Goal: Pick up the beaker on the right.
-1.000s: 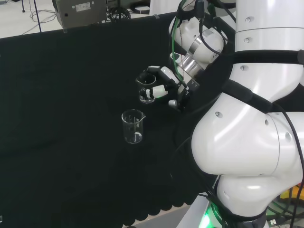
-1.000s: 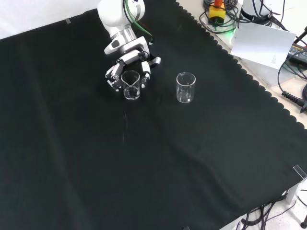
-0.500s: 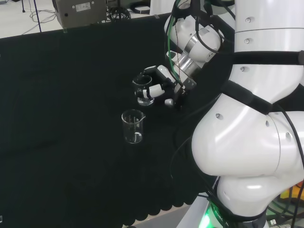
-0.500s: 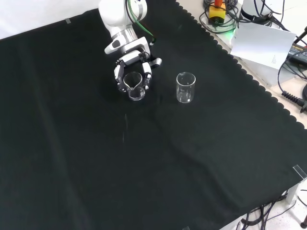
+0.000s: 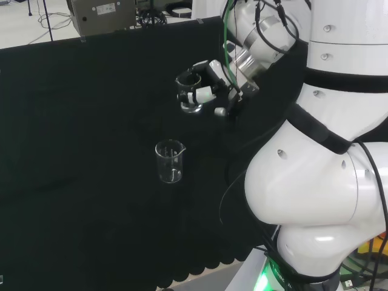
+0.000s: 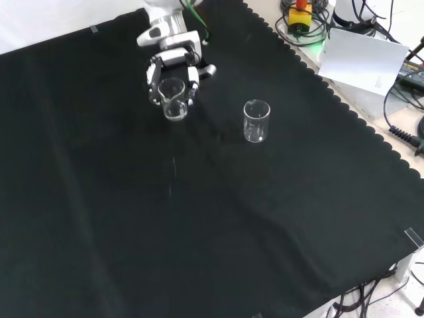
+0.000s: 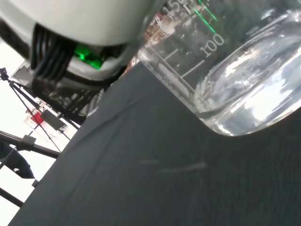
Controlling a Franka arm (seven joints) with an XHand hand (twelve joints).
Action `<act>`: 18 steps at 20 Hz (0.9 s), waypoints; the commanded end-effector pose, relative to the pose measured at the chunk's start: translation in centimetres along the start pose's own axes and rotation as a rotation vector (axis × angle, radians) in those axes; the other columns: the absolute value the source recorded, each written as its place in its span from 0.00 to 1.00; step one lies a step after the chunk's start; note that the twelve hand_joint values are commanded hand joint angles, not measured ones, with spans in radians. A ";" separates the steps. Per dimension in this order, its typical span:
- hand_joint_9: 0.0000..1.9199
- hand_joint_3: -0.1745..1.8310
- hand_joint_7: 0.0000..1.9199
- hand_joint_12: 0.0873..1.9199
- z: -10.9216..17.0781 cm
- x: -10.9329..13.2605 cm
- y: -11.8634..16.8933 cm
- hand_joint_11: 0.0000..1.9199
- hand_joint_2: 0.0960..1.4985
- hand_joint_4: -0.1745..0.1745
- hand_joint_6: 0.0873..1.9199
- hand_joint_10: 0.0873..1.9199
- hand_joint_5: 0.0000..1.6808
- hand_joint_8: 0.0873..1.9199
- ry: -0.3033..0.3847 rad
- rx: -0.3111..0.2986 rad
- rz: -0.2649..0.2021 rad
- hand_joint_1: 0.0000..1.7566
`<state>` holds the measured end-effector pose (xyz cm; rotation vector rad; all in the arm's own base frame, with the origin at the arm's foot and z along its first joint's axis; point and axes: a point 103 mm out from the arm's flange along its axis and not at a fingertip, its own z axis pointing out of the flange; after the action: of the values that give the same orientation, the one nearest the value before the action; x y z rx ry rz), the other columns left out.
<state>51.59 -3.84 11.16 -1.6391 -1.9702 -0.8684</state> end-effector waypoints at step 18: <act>0.87 0.51 0.70 0.39 -9.0 4.8 -8.0 0.72 0.31 0.00 0.35 0.21 0.76 0.33 -0.166 0.163 -0.024 0.75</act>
<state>45.92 -7.51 18.54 -1.6356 -2.1052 -0.6485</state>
